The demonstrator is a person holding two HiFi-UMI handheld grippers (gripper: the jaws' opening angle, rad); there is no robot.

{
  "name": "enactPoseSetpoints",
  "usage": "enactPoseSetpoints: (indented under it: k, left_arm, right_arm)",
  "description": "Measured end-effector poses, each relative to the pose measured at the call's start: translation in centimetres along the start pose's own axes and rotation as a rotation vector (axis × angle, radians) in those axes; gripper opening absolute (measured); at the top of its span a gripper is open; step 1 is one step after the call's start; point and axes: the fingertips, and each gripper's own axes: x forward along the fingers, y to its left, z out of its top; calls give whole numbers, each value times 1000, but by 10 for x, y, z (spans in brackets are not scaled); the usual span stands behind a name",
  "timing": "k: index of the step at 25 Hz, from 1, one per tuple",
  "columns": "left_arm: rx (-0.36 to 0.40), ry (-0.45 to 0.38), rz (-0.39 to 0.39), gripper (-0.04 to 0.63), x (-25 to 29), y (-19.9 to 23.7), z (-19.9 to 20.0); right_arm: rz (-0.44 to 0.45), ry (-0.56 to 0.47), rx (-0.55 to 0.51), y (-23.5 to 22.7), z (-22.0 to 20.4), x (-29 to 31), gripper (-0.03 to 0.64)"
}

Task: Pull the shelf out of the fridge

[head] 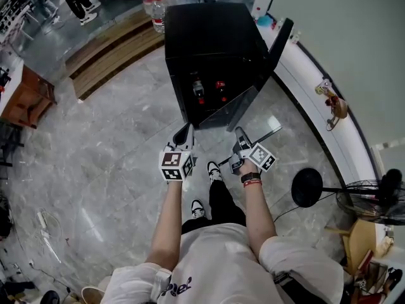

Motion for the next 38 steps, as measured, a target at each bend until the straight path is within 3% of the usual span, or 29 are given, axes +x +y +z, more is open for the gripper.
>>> enactPoseSetpoints:
  k: [9,27,38]
  left_arm:
    - [27,0,40,18,-18,-2,24]
    - [137,-40,23,18,-67,-29,71]
    - [199,-65,27,18,-80,-38,77]
  right_arm:
    - [-19,63,-256,48,17,-21,23]
    - [-47,-12,-647,144,48,-55,23]
    - [-93,-64,-846,167,44,-66,23]
